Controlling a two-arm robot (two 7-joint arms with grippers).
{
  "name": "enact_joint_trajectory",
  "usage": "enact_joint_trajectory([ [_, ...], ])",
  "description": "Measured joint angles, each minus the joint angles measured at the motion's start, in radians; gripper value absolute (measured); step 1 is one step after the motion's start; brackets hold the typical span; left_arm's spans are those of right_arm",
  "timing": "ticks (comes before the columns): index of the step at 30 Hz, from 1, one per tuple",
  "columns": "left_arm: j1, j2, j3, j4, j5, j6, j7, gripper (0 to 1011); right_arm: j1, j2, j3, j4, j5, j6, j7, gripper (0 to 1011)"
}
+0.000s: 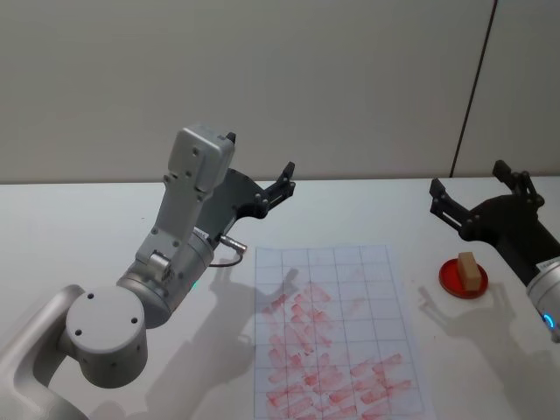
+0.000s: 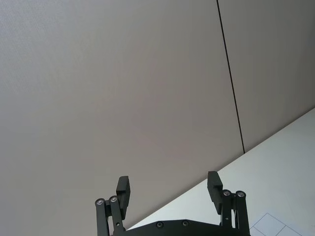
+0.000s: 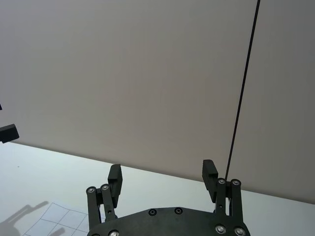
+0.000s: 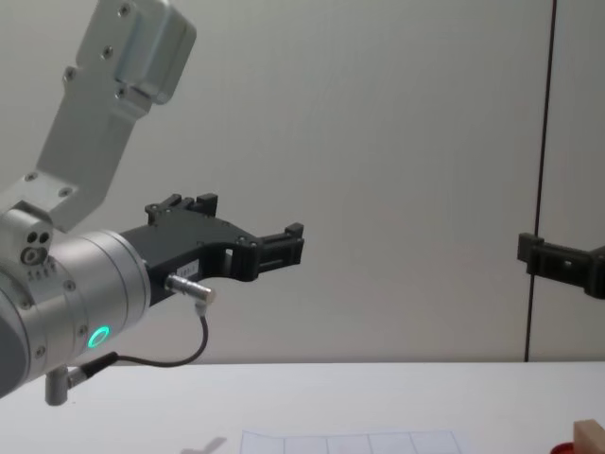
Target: Use the one hand to pick up the stamp and affix it onto the A4 paper.
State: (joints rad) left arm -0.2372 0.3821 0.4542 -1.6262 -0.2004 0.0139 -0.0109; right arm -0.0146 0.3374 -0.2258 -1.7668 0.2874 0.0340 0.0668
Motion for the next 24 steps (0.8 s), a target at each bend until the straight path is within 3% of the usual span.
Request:
enact_joint_trajectory([
  [24,0.000,0.000,0.000,0.000,0.000,0.000,0.000,1001,0.000,0.000,0.000,0.000,0.000,0.000,0.000,1001],
])
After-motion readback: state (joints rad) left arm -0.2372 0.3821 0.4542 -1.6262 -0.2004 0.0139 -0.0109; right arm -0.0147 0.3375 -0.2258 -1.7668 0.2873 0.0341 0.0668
